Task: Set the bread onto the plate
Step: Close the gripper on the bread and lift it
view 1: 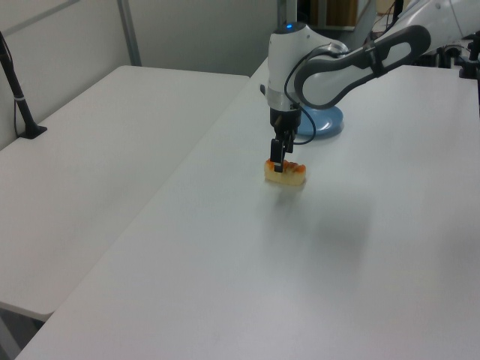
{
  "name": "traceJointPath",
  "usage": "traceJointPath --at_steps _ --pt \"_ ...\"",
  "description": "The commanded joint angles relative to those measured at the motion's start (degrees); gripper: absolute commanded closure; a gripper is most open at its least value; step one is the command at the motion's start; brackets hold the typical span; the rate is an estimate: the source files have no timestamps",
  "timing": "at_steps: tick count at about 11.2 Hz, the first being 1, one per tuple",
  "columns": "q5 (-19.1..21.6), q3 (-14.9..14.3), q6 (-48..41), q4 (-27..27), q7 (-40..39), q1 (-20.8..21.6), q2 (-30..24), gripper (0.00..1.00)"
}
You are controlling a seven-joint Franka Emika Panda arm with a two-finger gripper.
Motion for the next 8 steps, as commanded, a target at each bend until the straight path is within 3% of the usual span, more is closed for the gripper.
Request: traceJointPath --at_steps 1,2,4,5,8 --pt "-2.04 -0.15 1.55 -0.96 0.62 0.06 0.27 0.01" --pt "-2.92 -0.15 2.25 -1.13 0.97 0.24 1.40 0.11" --pt "-3.72 0.29 3.22 -1.04 2.28 0.33 2.64 0.49" --pt "-3.81 0.29 3.14 -0.96 2.29 0.24 2.56 0.57" --pt "-3.72 0.12 0.17 -0.60 0.80 -1.16 -2.07 0.58"
